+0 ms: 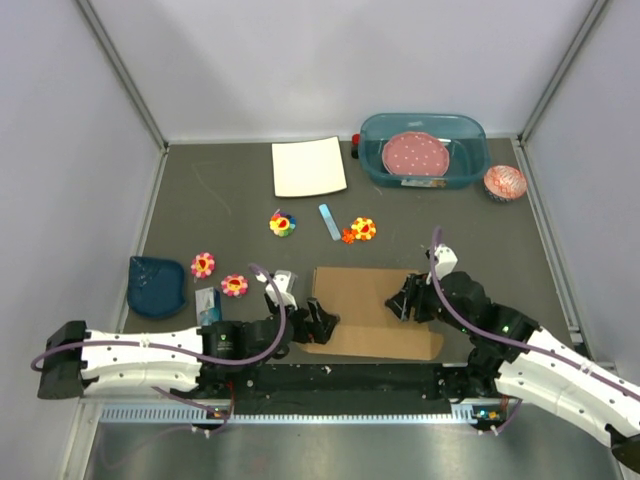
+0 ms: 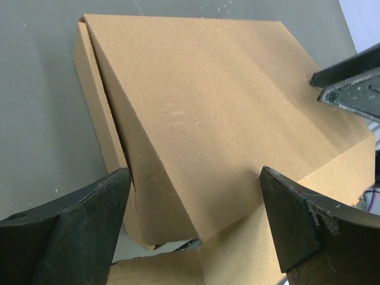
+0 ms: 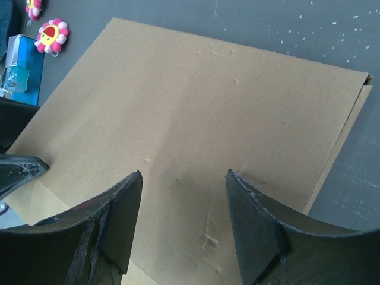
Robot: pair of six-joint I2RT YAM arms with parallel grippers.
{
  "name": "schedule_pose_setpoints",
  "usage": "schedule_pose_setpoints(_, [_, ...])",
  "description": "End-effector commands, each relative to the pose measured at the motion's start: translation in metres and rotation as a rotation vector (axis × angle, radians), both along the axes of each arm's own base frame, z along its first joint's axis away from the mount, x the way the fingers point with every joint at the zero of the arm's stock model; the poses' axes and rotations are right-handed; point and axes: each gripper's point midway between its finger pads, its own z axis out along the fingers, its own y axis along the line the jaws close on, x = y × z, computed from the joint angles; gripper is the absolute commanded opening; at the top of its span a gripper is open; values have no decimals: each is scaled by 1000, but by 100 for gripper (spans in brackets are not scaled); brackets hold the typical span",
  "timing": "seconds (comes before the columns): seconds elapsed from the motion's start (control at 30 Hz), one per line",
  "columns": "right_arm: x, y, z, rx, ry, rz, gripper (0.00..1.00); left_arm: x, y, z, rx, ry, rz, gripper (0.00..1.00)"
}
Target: Fold the paper box
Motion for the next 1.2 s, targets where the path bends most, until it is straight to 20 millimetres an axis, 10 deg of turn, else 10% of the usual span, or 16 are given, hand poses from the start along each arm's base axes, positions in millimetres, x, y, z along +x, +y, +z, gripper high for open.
schedule_pose_setpoints(0.0, [5, 7, 24, 33, -45, 8, 60, -9, -13, 4, -67, 49, -45, 93])
schedule_pose_setpoints(0.53, [5, 10, 16, 51, -23, -5, 60, -13, -11, 0, -119, 93, -50, 78])
schedule_pose_setpoints(0.83, [18, -56, 45, -176, -57, -244, 79, -4, 2, -2, -61, 72, 4, 82])
schedule_pose_setpoints(1.17, [-12, -42, -12, -262, 250, -194, 97, -6, 4, -15, -22, 101, -7, 84])
